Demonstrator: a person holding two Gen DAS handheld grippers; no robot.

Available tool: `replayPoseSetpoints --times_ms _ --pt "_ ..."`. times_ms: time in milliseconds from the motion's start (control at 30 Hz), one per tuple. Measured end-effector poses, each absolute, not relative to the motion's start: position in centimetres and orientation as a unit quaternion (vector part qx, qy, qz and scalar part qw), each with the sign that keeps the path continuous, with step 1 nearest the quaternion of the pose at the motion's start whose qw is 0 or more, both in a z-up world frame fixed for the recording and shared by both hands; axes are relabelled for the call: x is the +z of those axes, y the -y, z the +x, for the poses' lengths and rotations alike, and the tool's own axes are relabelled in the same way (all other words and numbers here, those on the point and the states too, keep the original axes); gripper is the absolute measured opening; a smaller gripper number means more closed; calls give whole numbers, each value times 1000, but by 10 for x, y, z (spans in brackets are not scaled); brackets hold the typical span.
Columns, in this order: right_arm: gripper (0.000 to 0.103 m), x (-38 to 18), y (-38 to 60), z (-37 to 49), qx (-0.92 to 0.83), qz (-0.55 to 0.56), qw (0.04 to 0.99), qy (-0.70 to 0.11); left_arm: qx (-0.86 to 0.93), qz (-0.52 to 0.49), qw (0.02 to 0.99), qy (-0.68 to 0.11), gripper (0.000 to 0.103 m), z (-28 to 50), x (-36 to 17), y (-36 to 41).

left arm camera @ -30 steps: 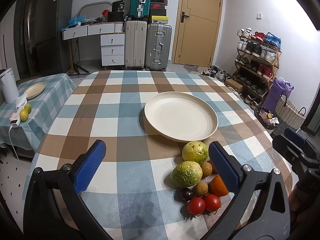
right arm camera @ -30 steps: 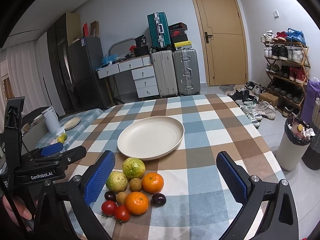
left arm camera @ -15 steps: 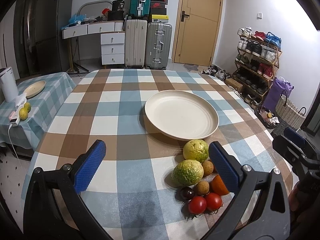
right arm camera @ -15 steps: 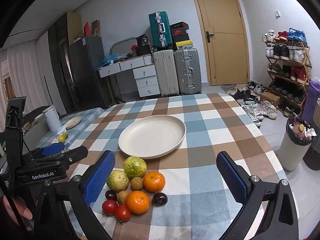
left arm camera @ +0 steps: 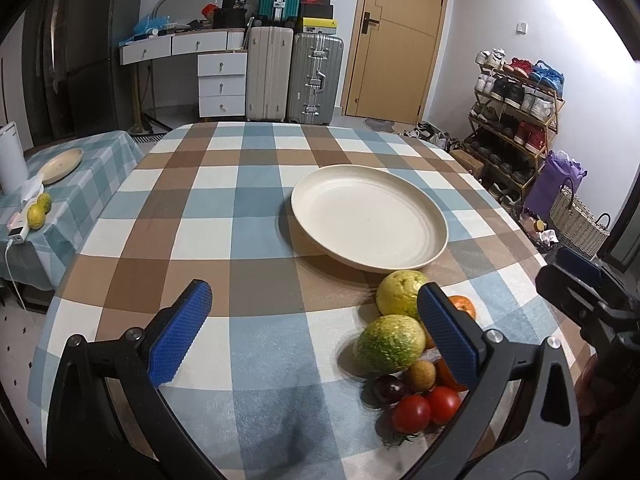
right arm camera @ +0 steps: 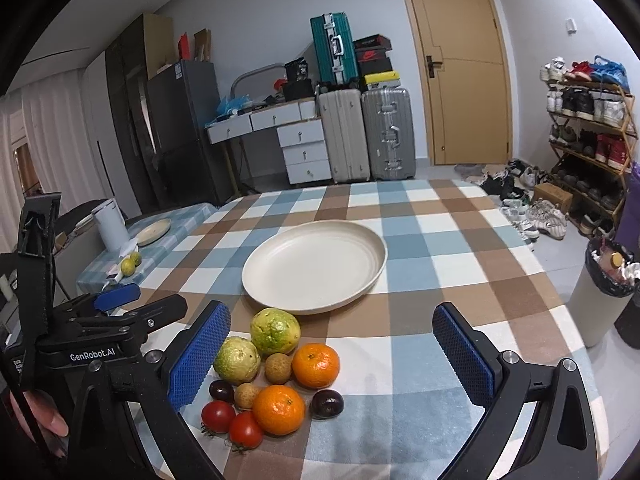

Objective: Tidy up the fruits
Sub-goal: 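Reach the right tool to the yellow-green guava and close on it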

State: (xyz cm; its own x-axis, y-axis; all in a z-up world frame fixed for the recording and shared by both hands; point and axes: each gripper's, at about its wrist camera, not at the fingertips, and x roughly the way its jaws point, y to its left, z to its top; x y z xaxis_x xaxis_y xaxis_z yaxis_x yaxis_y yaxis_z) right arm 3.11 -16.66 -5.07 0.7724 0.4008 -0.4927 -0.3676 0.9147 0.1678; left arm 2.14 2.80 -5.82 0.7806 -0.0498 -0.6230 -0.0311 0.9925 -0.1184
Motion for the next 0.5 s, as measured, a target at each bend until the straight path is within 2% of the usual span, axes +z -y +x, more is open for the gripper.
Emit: replayPoseSetpoints --times_ms 500 --pt "103 -88 136 101 305 83 868 -383 -17 -104 918 -381 103 56 -81 -54"
